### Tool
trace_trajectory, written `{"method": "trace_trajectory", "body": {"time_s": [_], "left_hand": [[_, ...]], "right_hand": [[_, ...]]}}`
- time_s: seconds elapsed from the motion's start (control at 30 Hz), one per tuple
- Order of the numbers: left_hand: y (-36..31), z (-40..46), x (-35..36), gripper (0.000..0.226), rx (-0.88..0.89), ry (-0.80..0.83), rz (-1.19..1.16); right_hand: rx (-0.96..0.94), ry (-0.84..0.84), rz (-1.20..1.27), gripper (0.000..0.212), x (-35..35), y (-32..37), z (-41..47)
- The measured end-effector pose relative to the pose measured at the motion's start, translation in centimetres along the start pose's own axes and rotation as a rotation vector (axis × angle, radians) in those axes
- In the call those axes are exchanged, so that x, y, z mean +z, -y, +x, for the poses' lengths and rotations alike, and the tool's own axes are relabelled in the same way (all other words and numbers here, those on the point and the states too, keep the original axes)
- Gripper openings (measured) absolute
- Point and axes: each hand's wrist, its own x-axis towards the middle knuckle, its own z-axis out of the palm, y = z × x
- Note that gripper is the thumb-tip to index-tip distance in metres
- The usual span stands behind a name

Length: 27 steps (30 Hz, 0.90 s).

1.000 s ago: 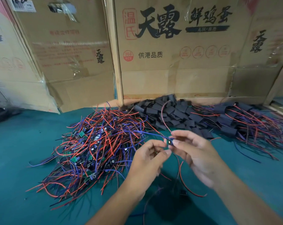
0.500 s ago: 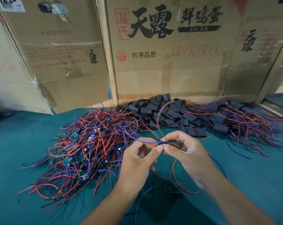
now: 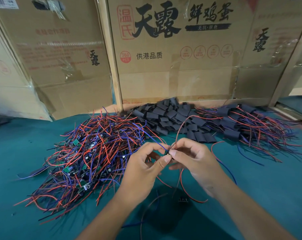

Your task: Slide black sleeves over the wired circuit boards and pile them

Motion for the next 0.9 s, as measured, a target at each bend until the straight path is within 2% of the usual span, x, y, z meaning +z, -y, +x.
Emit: {"method": "trace_trajectory", "body": {"time_s": [0.13,0.33,0.4,0.57,0.67,0.77,0.9], "left_hand": [[0.2,0.0,-0.2,0.013,0.019,0.007,0.081],[-0.1,0.0,-0.1,0.014,-0.026,0.001,-0.030],[-0.1,0.1,0.0,0.016,-0.070,-0.002,-0.110],[-0.1,0.1,0.3,0.024,-0.371,0.008,-0.558],[0.1,0.0,0.5,0.021,-0.479,0.014,-0.734],[0.3,-0.1,0.8,0.021,-0.497,0.011,-0.773],[0.5,-0.1,0.9,0.029,-0.427,-0.057,-0.746]], "right_hand": [[0.038,-0.006,-0.038,0.009,-0.1,0.2,-0.1],[0.014,-0.067,0.021,0.007,-0.1,0.1,0.0],[0.008,-0.070,0.017,0.007,-0.2,0.1,0.1],[0.011,-0.105,-0.045,0.007,-0.3,0.1,0.3],[0.003,-0.126,-0.112,0.008,-0.5,0.1,0.3],[-0.011,-0.137,-0.199,0.010,-0.7,0.1,0.3],[-0.034,-0.166,-0.250,0.011,-1.1,0.2,0.4]]}}
